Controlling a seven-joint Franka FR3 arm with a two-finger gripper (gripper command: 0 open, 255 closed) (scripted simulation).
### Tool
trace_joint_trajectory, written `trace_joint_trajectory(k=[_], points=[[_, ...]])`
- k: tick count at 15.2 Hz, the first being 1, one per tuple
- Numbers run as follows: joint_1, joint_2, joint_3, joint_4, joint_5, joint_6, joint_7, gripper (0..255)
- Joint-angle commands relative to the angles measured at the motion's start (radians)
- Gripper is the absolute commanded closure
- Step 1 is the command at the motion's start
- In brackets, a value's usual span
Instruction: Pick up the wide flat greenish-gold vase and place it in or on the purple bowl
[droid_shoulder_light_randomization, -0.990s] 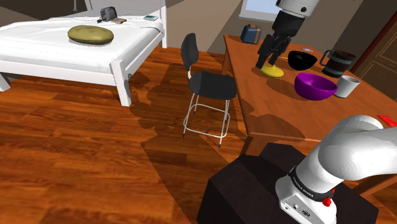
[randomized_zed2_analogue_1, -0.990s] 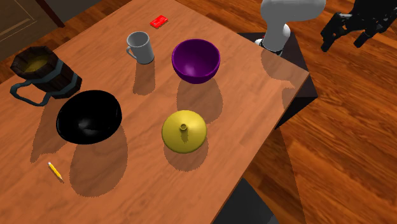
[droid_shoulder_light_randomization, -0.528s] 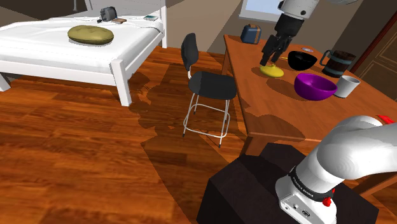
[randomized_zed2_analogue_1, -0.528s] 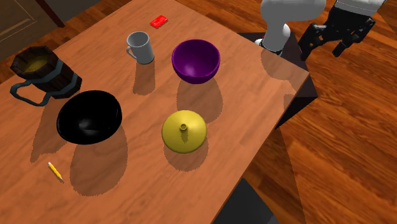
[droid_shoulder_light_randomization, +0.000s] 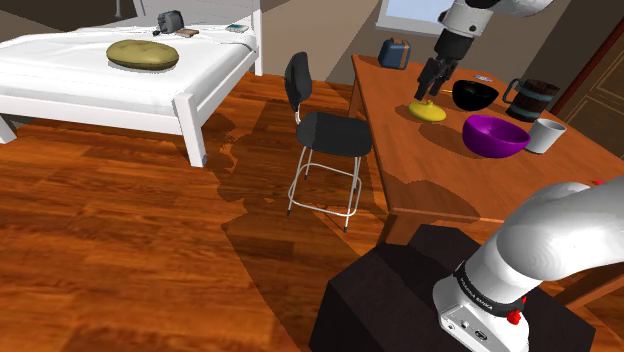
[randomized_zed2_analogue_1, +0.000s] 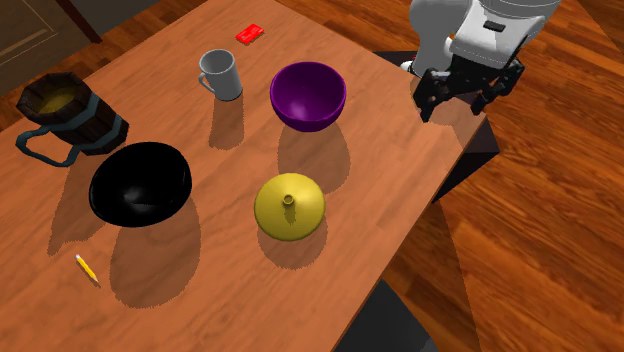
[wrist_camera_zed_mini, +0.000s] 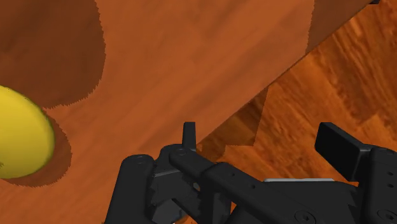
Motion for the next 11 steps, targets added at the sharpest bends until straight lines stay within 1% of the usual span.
trace_joint_trajectory(k=[1, 6, 11], points=[[-0.005, 0.056, -0.042, 0.028, -0.005, 0.025, -0.052, 0], [-0.010, 0.214, -0.138, 0.142, 0.017, 0.062, -0.180, 0], [-0.021, 0.397, -0.226, 0.286, 0.084, 0.078, -0.321, 0]])
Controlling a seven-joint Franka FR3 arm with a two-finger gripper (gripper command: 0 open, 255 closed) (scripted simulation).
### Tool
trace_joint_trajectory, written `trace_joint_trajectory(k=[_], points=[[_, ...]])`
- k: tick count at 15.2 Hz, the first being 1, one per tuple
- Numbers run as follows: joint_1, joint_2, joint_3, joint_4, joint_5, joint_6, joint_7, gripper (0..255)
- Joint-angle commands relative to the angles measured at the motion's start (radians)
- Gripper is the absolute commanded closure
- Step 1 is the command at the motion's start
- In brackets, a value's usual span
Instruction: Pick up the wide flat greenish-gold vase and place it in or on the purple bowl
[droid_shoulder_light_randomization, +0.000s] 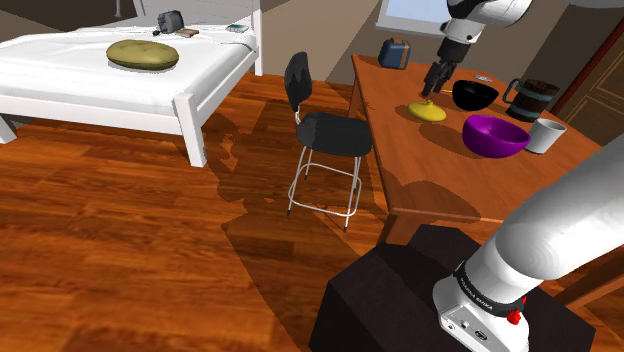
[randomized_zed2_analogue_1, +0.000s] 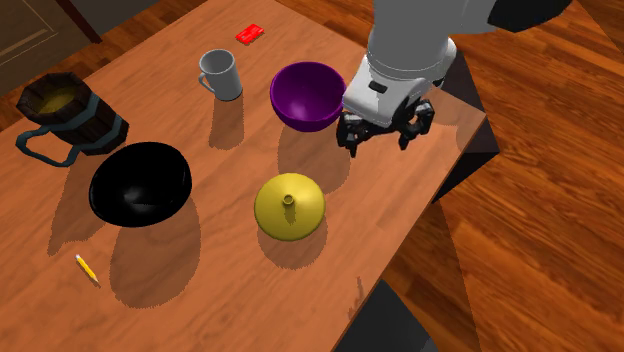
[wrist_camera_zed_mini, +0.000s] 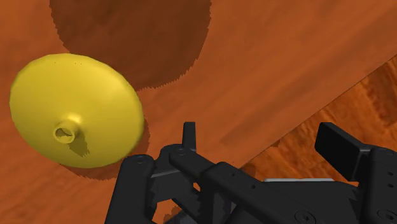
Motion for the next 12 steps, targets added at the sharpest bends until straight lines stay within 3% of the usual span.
trace_joint_trajectory(k=[1, 6, 12], points=[[-0.008, 0.081, -0.034, 0.067, 0.036, 0.002, -0.063, 0], [-0.062, 0.295, -0.087, 0.256, 0.153, -0.021, -0.209, 0], [-0.197, 0.568, -0.089, 0.553, 0.296, -0.100, -0.344, 0]])
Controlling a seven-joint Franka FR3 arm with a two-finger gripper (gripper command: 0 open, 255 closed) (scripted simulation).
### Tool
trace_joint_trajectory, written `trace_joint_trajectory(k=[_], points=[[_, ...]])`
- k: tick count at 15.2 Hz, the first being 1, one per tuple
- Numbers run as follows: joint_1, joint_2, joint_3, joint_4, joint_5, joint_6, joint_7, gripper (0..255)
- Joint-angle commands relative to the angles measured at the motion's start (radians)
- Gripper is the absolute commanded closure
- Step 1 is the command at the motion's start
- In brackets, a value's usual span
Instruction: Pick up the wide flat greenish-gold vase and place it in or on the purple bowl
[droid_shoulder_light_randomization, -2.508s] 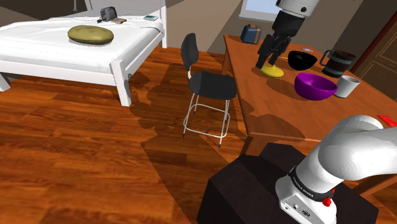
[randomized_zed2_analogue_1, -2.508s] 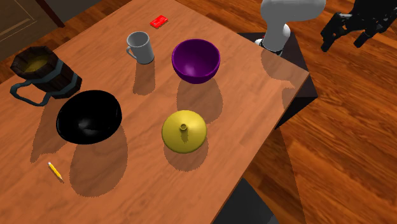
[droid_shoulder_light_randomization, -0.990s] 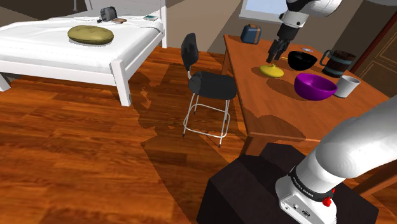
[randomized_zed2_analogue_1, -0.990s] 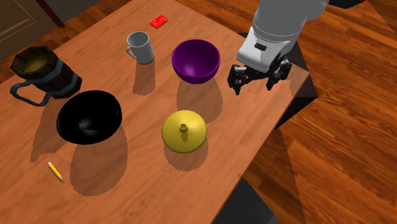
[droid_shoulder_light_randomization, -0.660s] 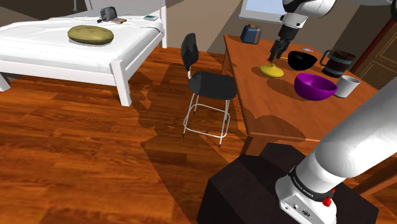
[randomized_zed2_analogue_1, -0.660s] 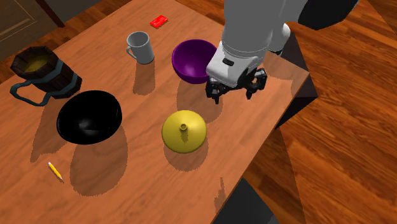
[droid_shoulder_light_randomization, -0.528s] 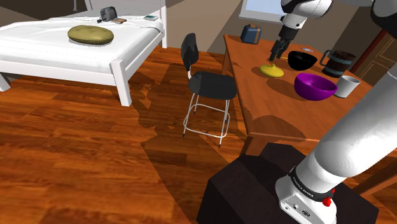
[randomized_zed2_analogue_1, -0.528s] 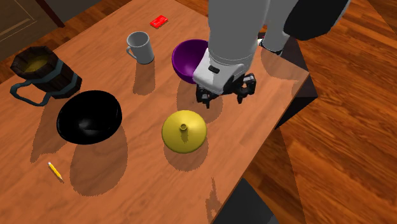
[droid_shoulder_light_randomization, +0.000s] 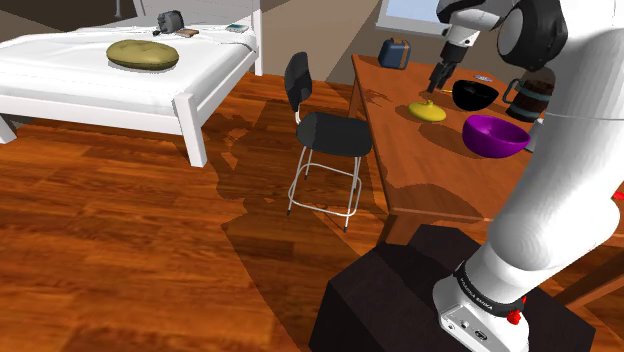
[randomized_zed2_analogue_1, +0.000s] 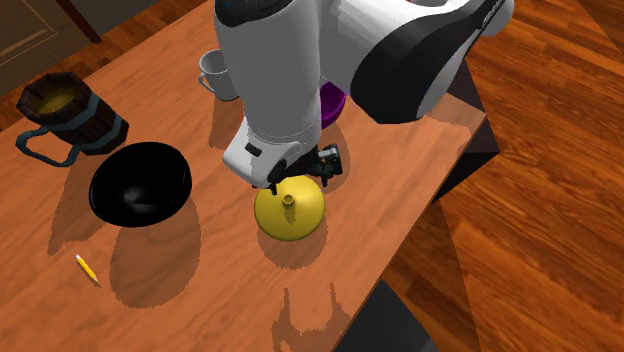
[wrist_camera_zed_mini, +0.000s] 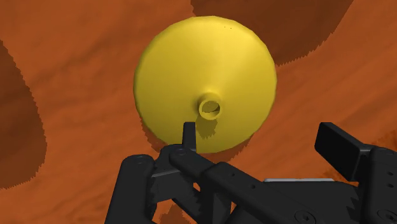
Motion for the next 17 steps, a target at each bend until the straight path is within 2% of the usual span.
trace_joint_trajectory(k=[1, 9, 17], points=[[-0.051, 0.093, 0.008, 0.111, 0.044, -0.031, -0.032, 0], [-0.047, 0.115, 0.019, 0.039, 0.059, 0.058, -0.046, 0], [-0.047, 0.115, 0.019, 0.039, 0.059, 0.058, -0.046, 0]])
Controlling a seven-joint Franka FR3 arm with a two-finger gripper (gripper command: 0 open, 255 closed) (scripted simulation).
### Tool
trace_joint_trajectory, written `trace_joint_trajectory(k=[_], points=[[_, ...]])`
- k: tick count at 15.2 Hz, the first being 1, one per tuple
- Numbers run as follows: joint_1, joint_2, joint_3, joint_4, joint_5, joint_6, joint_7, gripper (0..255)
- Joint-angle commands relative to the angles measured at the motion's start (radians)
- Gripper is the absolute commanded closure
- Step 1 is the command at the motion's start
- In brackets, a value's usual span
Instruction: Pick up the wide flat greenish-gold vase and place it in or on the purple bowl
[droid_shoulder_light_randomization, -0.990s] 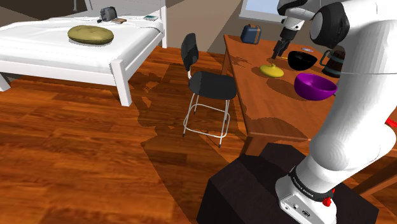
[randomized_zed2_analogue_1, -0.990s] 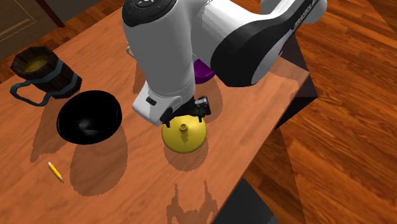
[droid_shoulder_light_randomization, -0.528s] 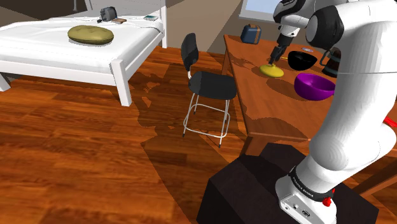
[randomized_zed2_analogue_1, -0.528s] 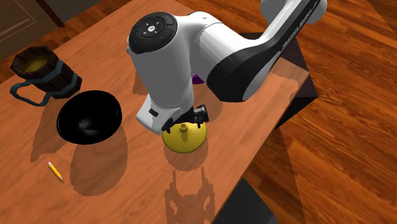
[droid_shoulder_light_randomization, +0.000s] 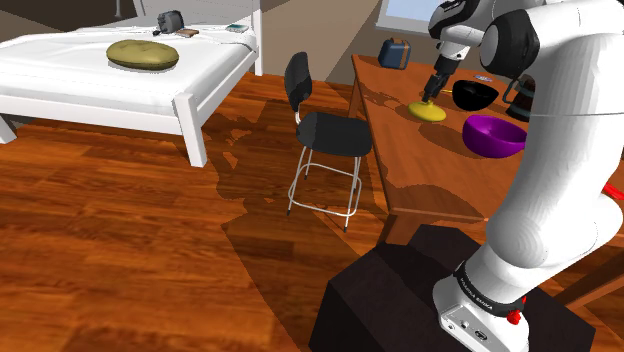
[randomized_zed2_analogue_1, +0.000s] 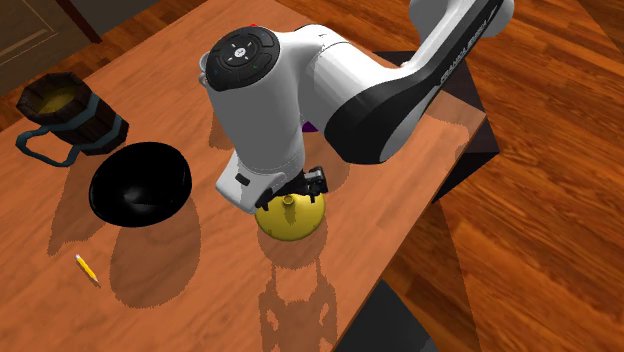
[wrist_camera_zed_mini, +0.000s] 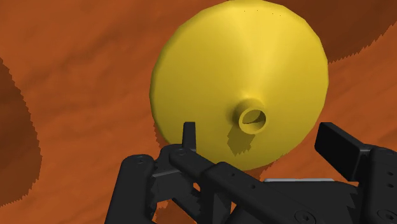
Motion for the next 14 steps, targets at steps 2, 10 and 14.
trace_joint_trajectory(k=[2, 10, 14], points=[[0.000, 0.000, 0.000, 0.000, 0.000, 0.000, 0.000, 255], [0.000, 0.000, 0.000, 0.000, 0.000, 0.000, 0.000, 255], [-0.004, -0.008, -0.004, 0.043, -0.007, -0.049, 0.009, 255]])
